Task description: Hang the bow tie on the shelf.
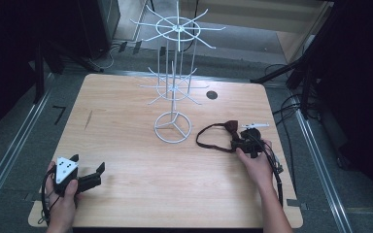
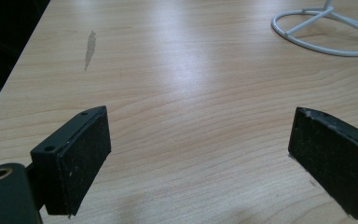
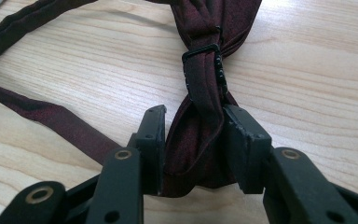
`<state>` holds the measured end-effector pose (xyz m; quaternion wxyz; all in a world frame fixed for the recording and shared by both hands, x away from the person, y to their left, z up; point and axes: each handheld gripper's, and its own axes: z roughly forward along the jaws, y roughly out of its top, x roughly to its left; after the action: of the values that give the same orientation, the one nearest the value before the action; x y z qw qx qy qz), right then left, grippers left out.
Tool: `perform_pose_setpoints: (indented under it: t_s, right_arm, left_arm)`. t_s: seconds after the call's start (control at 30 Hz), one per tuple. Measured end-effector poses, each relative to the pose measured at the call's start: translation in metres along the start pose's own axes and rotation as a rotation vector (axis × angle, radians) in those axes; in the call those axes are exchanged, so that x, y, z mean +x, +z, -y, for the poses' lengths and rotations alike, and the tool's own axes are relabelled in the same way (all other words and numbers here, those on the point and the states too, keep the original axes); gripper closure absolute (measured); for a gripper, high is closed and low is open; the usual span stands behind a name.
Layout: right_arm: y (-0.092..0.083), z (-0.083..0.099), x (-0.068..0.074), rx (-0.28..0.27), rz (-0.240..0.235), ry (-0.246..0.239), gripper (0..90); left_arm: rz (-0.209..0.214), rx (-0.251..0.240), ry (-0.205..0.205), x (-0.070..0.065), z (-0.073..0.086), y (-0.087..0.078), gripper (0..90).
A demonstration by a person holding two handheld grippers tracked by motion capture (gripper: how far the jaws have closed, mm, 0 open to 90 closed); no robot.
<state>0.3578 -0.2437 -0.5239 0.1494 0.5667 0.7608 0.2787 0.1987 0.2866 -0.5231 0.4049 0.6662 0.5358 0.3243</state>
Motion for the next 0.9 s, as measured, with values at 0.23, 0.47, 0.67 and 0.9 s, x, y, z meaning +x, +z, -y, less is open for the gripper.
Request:
perform_pose_setpoints:
  t_s: [0.23,0.47,0.67,0.9]
  right_arm:
    - [-0.003,0.005,-0.003,-0.009,0.003,0.031,74.9]
    - [-0.004,0.009,-0.003,-0.041,0.007,0.066,86.5]
    - [-0.007,0.013,-0.008,-0.083,-0.027,0.101,88.0]
    - [-0.029,0.009,0.003,-0.230,-0.065,0.103,87.9]
  left_arm:
    - [-0.001,-0.001,0.000,0.000,0.000,0.000,6.0]
    - [-0.004,-0.002,0.000,0.000,0.000,0.000,6.1]
    - [0.002,-0.006,-0.002,0.000,0.000,0.000,6.1]
    - [0.002,-0.006,0.001,0.001,0.001,-0.001,6.1]
